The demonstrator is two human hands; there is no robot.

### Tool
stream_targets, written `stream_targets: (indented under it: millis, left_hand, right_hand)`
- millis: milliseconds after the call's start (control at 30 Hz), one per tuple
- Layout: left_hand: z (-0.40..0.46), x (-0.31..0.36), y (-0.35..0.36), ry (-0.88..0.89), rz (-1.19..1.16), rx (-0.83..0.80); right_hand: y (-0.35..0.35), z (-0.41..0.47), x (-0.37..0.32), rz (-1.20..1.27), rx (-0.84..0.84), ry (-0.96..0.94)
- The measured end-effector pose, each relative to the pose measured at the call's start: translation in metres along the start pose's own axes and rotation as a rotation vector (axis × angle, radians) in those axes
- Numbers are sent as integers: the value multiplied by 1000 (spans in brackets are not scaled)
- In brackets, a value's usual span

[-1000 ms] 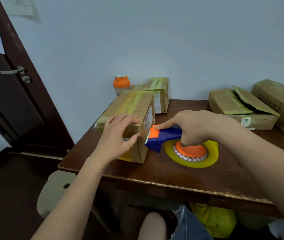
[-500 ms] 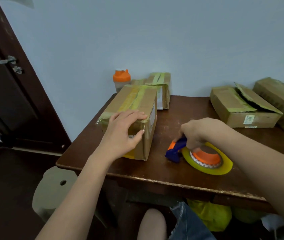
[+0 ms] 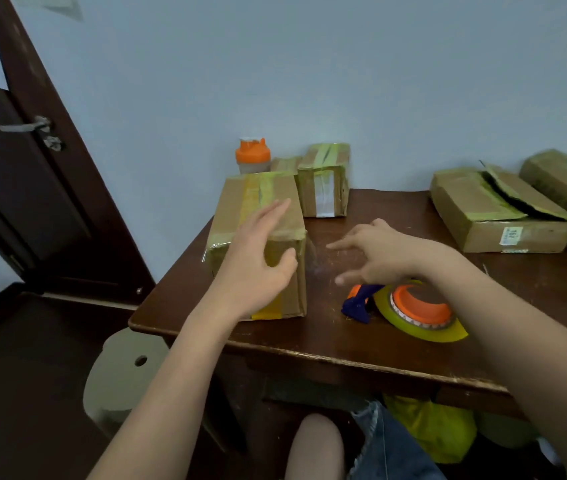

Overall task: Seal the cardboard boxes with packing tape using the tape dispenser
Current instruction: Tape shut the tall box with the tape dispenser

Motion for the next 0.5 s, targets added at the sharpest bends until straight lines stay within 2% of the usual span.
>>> stream_targets:
  millis: [100, 167, 233, 300, 400, 500]
  left_hand:
    - [-4, -3, -32, 32, -162, 246]
    - [-12, -13, -55, -18, -162, 421]
    - [-20, -32, -68, -158, -152, 520]
    - [-25, -58, -65, -299, -193, 488]
    - [-29, -79, -47, -388, -288, 381]
    - [-31, -77, -45, -359, -273, 386]
  right_hand:
    - [-13, -4, -6, 506, 287, -48]
    - [-7, -2, -4, 712, 363, 29]
    - [14, 5, -5, 1090, 249, 132]
    - [36, 10, -17, 1464, 51, 221]
    - [54, 15, -26, 1657, -47, 315]
    - [59, 18, -25, 1770, 6, 360]
Point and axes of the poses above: each hand's wrist, its own z-axis towards the middle knuckle, its own y-axis out of the palm, x = y × z, the point moved 10 cm from there along z, towards the middle knuckle, and after that the axes turned 6 degrees about y, right-handed, at the moved point
